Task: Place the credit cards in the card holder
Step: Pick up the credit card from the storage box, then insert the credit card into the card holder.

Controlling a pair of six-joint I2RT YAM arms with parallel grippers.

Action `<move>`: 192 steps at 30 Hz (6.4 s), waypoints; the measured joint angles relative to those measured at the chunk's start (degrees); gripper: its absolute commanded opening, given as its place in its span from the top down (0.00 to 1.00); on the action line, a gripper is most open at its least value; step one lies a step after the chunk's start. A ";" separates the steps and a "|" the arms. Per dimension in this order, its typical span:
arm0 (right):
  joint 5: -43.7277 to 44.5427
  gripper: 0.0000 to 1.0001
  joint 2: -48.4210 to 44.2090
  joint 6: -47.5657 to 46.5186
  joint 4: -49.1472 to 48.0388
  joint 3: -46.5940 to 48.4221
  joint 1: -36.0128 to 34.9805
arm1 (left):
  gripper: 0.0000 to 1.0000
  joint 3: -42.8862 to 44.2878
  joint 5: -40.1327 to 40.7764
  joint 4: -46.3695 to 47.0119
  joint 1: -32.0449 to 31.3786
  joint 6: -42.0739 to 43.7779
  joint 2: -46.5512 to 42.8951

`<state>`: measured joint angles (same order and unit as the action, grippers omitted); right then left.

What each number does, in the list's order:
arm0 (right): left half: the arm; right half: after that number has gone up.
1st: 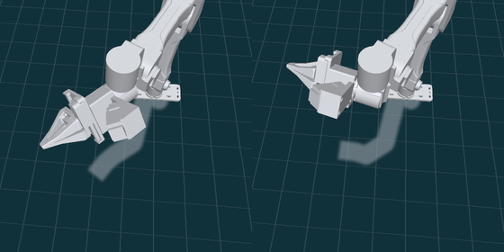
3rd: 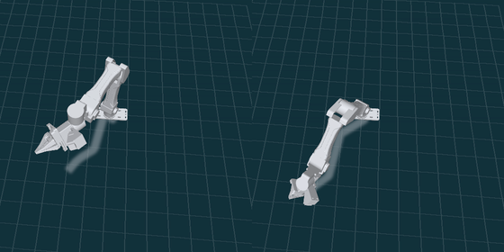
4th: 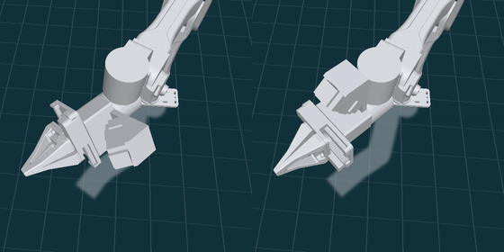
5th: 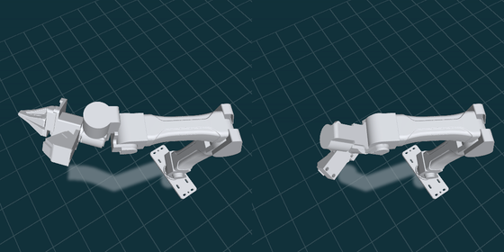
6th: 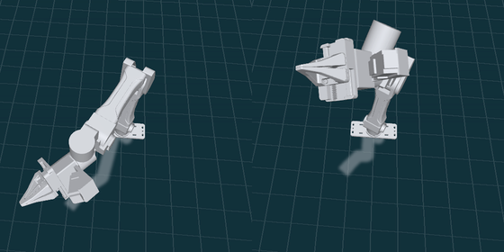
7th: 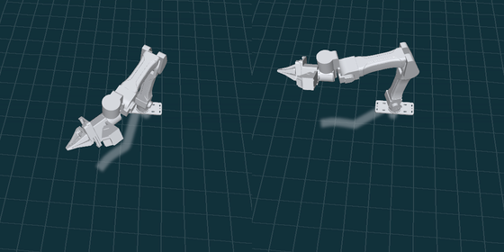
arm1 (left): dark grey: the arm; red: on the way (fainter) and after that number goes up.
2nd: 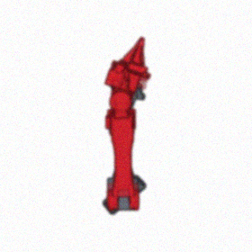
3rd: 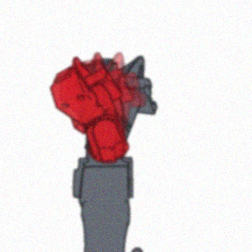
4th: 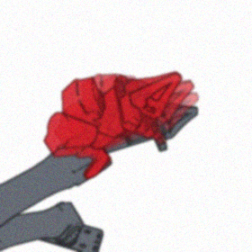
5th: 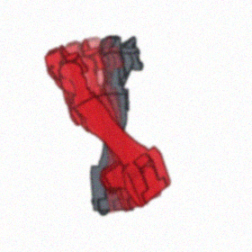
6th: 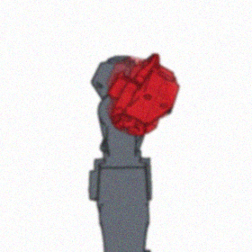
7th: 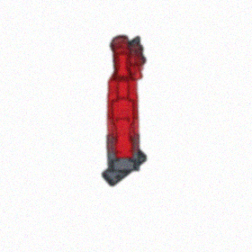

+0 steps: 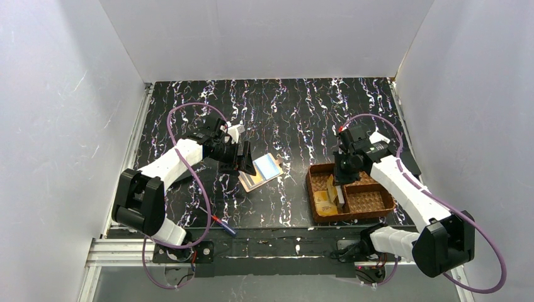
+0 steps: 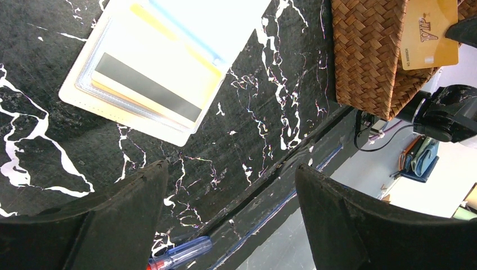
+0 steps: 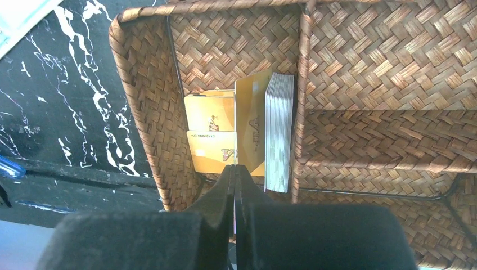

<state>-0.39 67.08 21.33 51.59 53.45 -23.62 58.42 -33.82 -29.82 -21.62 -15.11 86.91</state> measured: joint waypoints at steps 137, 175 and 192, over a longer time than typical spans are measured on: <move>-21.53 0.96 44.36 -6.54 -41.28 16.90 -12.00 | 1.00 -20.83 2.08 38.96 1.24 -37.95 2.55; -22.94 0.98 44.73 -6.04 -41.94 16.90 -11.74 | 1.00 -28.62 7.02 60.71 -0.01 -49.37 4.88; -23.45 0.98 44.73 -6.02 -42.46 16.55 -11.70 | 1.00 -29.38 5.84 63.96 -1.02 -43.47 6.40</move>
<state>-23.84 111.81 15.31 9.13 70.00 -35.32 29.04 -27.98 34.13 -22.64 -58.58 93.32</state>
